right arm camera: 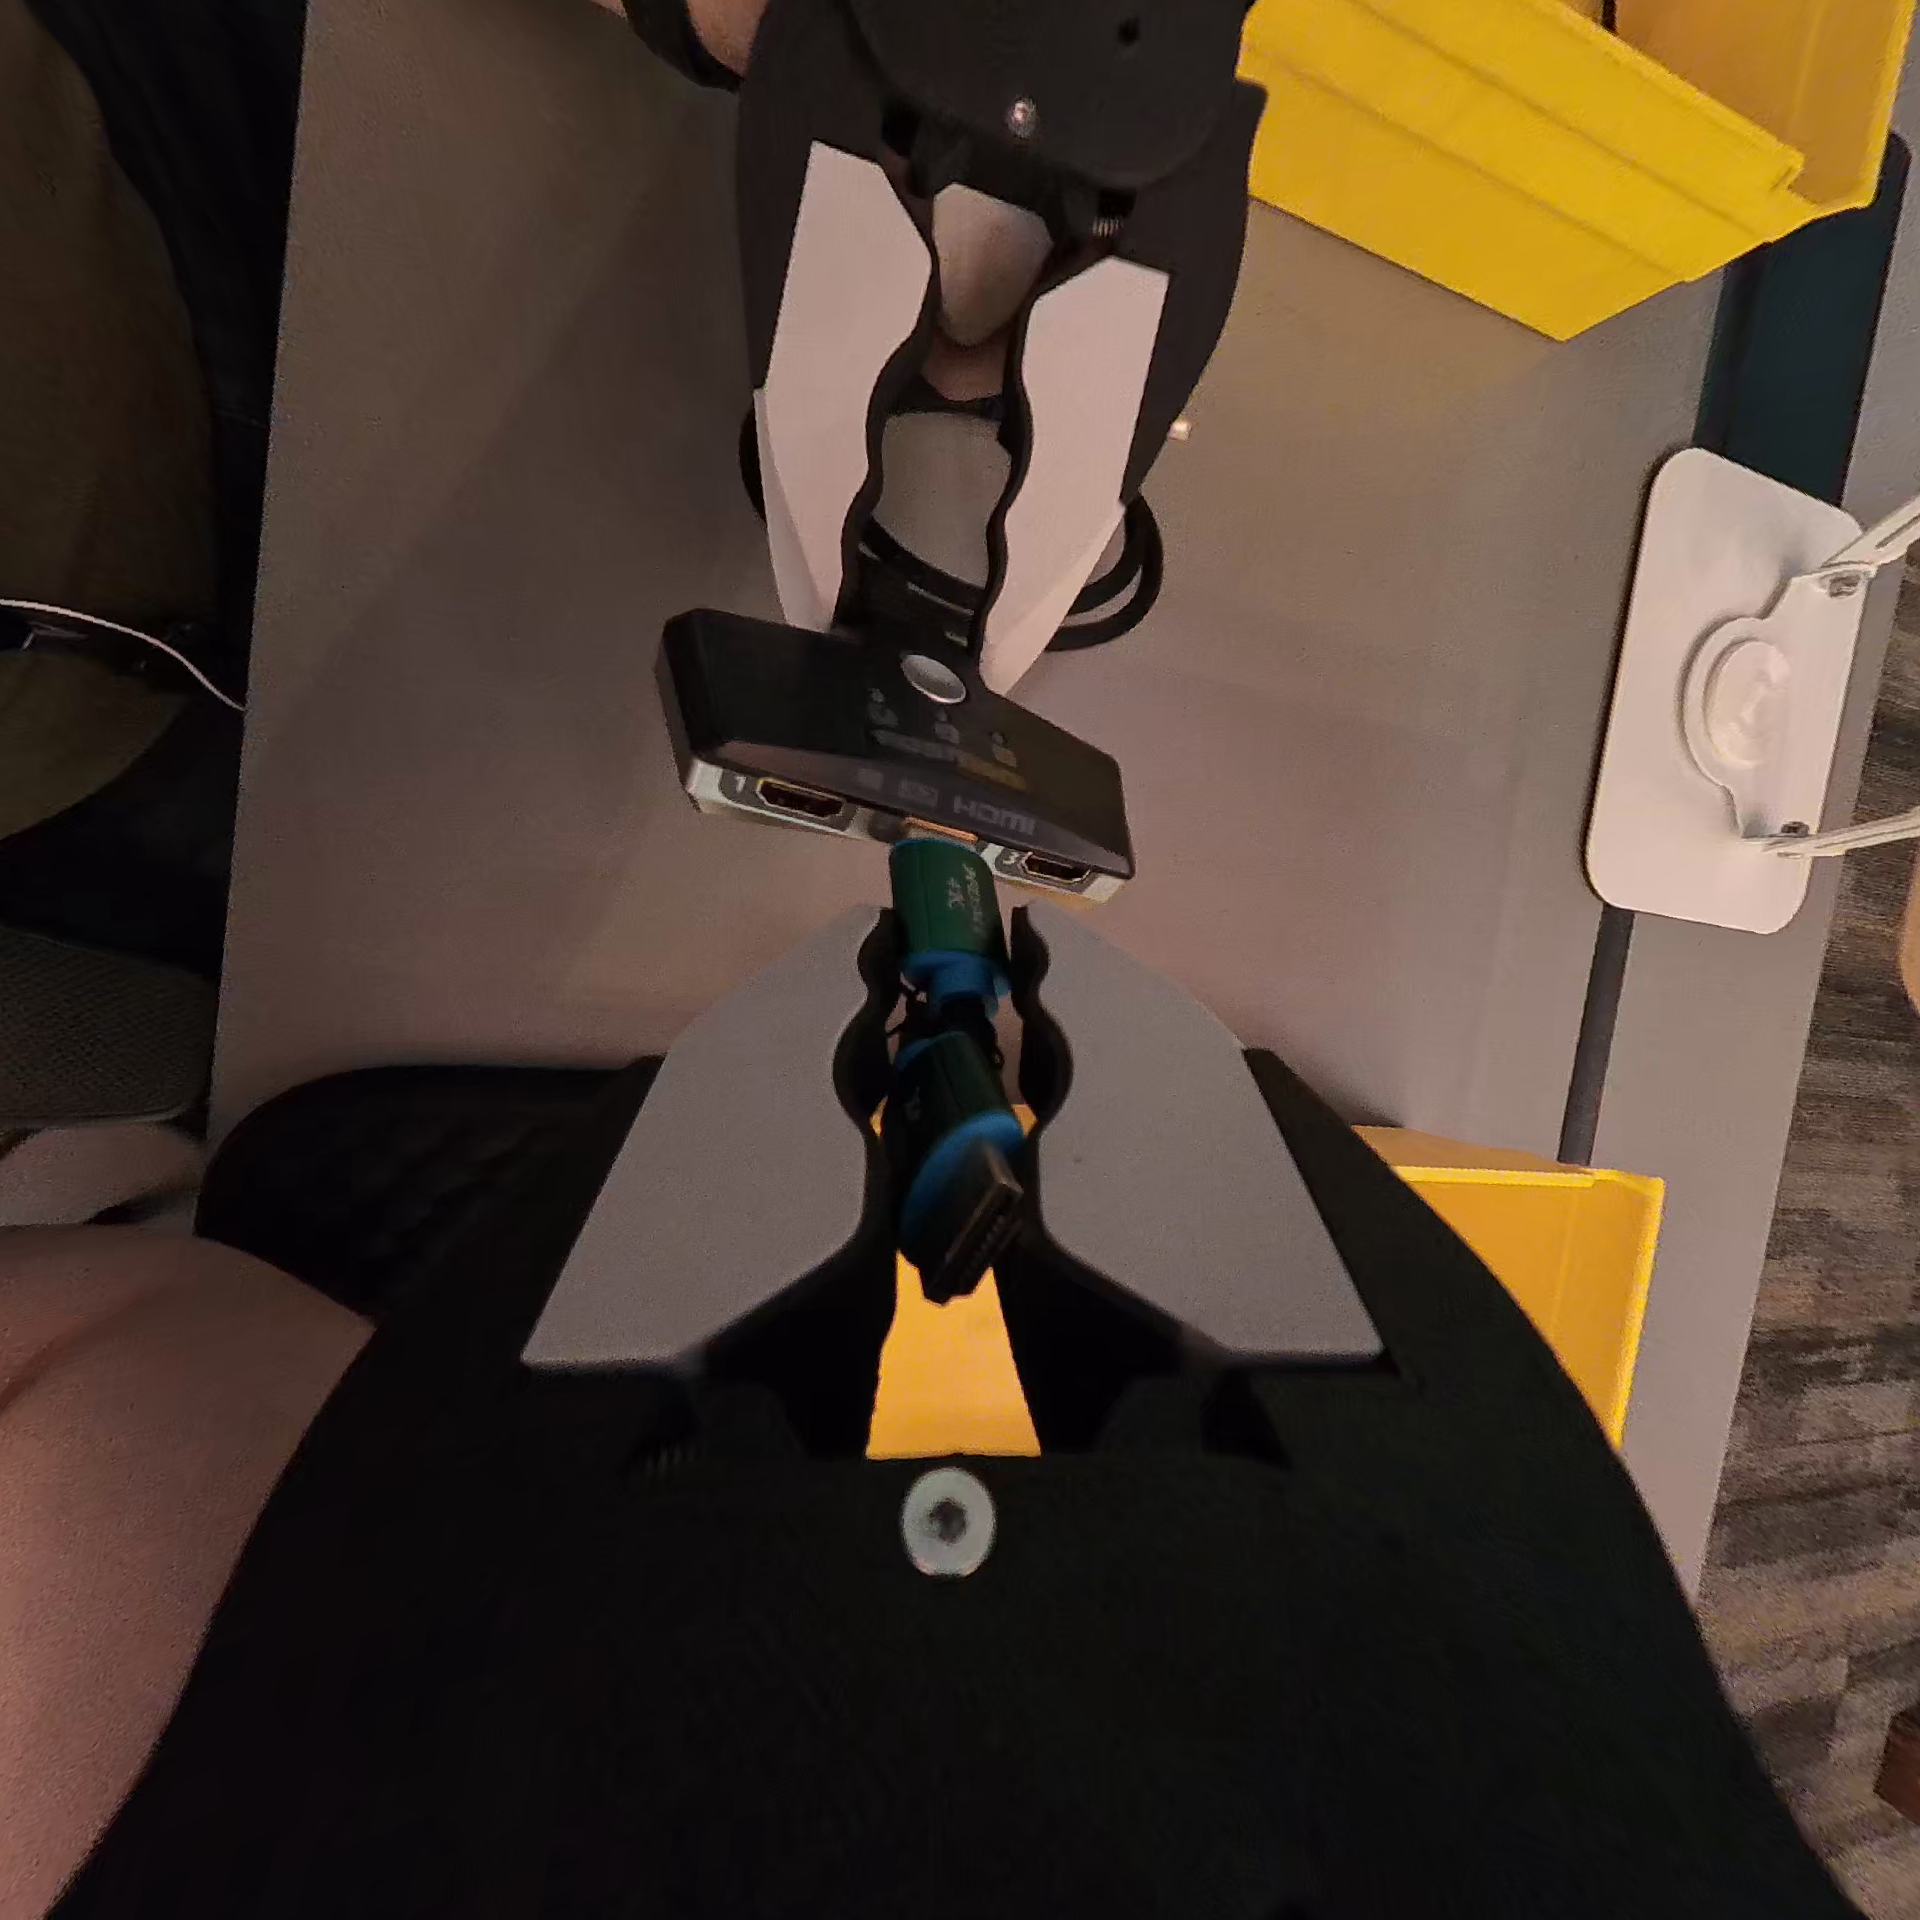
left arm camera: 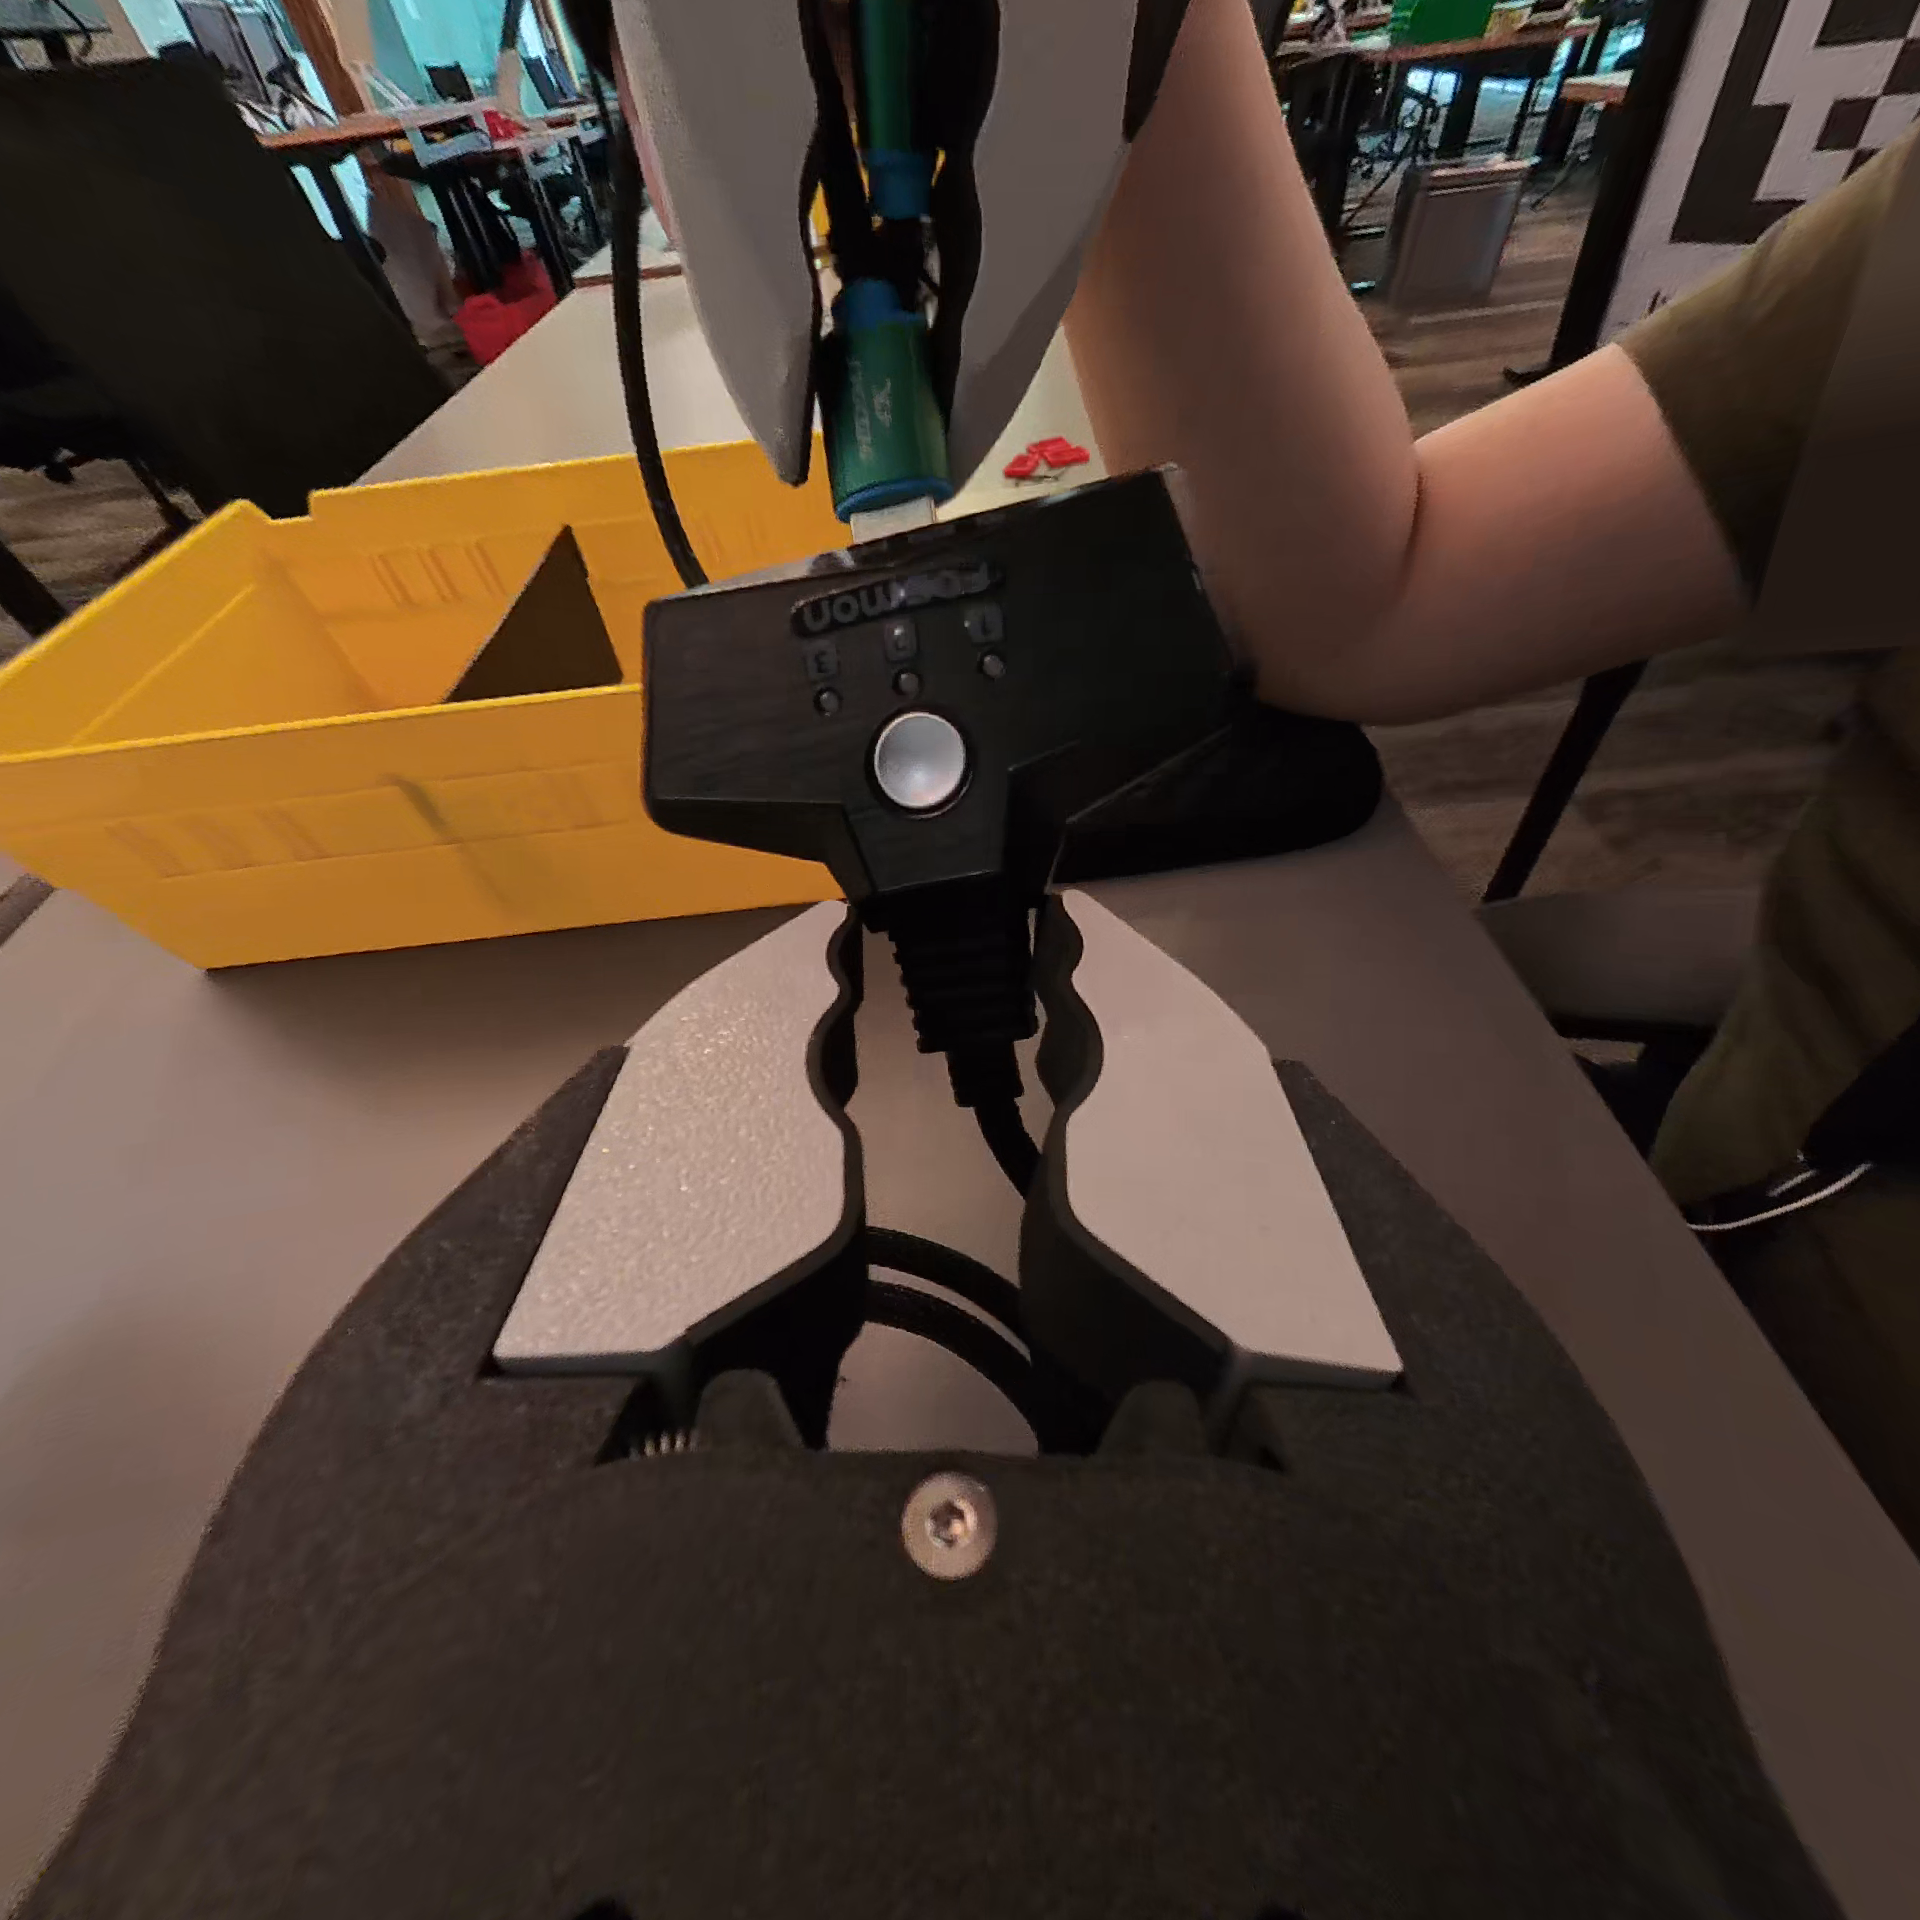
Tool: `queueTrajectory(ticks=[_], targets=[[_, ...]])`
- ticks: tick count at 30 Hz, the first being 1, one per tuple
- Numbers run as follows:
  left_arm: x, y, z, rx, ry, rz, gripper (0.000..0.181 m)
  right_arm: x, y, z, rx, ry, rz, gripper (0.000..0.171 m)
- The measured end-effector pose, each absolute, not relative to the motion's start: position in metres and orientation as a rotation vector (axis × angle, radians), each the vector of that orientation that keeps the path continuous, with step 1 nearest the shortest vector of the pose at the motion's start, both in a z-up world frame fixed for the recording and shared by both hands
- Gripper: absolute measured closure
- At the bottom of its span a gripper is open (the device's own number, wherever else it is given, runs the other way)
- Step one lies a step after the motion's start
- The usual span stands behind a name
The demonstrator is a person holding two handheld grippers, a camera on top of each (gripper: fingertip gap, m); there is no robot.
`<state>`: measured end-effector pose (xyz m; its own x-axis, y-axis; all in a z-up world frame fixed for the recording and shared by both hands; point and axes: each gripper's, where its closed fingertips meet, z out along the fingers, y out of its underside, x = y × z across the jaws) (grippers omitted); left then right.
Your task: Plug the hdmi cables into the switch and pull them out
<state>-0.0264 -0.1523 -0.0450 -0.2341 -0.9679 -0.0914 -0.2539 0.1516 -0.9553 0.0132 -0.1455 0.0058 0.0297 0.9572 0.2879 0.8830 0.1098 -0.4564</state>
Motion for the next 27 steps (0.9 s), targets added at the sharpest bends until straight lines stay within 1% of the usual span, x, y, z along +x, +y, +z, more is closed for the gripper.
queueTrajectory(ticks=[4,11,18,22,27], targets=[[-0.033,-0.148,-0.046,-1.202,1.677,-1.052,0.150,0.007,-0.143,0.005,-1.761,-1.880,0.214,0.150],[-0.047,-0.143,-0.056,-1.262,1.803,-0.787,0.150,-0.008,-0.140,-0.001,-1.707,-1.927,0.226,0.150],[-0.048,-0.129,-0.050,-1.275,1.709,-0.790,0.150,-0.008,-0.131,0.005,-1.725,-1.825,0.298,0.149],[-0.049,-0.127,-0.048,-1.271,1.691,-0.771,0.150,-0.009,-0.131,0.005,-1.739,-1.810,0.359,0.145],[-0.051,-0.122,-0.044,-1.267,1.663,-0.755,0.150,-0.012,-0.125,0.010,-1.726,-1.765,0.422,0.149]])
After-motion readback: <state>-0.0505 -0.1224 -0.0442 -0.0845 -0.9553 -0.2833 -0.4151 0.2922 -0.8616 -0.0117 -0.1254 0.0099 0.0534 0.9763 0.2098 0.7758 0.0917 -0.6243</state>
